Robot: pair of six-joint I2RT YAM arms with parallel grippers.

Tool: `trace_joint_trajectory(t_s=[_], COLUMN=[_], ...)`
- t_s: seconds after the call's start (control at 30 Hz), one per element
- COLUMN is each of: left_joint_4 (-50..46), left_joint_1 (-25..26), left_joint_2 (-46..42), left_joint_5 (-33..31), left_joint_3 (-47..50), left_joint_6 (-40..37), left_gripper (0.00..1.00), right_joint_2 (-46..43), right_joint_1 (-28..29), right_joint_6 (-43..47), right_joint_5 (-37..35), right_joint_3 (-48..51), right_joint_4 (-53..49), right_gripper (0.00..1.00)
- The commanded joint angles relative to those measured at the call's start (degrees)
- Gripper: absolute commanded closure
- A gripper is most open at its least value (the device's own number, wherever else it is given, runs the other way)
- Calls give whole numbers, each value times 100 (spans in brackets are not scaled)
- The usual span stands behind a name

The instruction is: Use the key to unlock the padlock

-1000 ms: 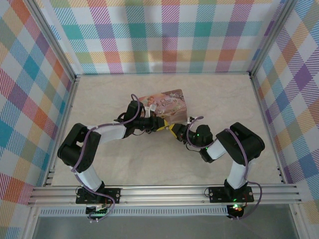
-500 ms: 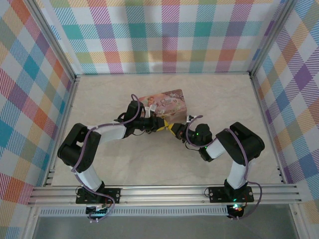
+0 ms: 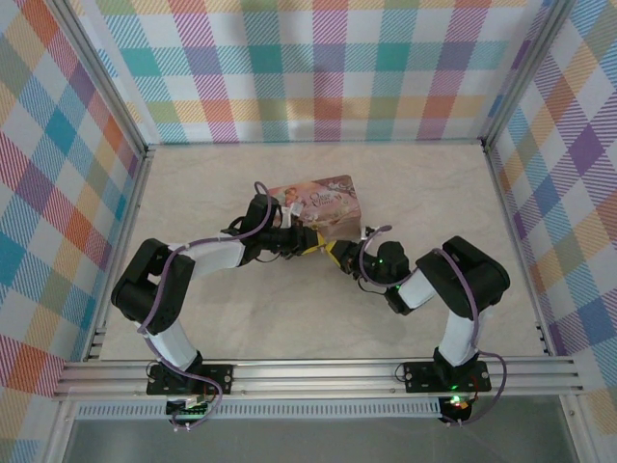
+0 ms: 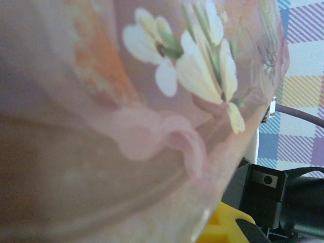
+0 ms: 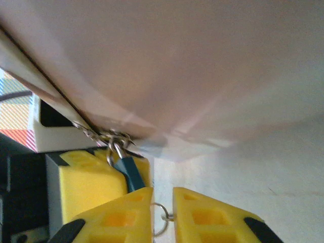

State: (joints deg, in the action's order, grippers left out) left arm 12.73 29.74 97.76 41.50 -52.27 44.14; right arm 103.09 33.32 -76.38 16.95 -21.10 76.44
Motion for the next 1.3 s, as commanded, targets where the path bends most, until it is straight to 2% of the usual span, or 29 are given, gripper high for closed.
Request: trace_joint_trajectory(t_s=[0.0,0.1,0.2,0.33,0.43,0.57,0.8,1.03,1.27], left_joint_4=[-503,-786,-972,-1203,-1256,-1289,-1321,-1348,-1368], left_joint_1=[59,59,59,67,67,67,67,67,67], left_joint_2=[-113,-82,-72,-96,-125,-137,-129,-108,-94], left_joint_5=[213,174,147,159,178,197,245,285,317], left_joint_3=[-311,-447,-524,-598,-602,-624,-679,-730,-778], left_joint_6=[-224,-325,-344,-405,-415,-424,-408,-409,-412], left_gripper=[100,100,100,100,100,100,100,100,100], right_joint_2=[-446,-1147,-2075,-3147,-3431,-3415,-2862,-2289,-1827], right_joint_1=[50,52,94,437,581,760,1153,1374,1506], right_joint_6=[437,854,1480,2799,3431,4115,5035,5503,5817], right_joint_5=[-34,-84,-263,-1043,-1424,-1697,-2228,-2488,-2814], right_joint_3=[273,377,212,-509,-905,-1319,-2025,-2582,-3053], right_joint_4=[-517,-1625,-3342,-6118,-7060,-7574,-7960,-8190,-8473], right_gripper=[78,78,75,73,72,68,60,56,57])
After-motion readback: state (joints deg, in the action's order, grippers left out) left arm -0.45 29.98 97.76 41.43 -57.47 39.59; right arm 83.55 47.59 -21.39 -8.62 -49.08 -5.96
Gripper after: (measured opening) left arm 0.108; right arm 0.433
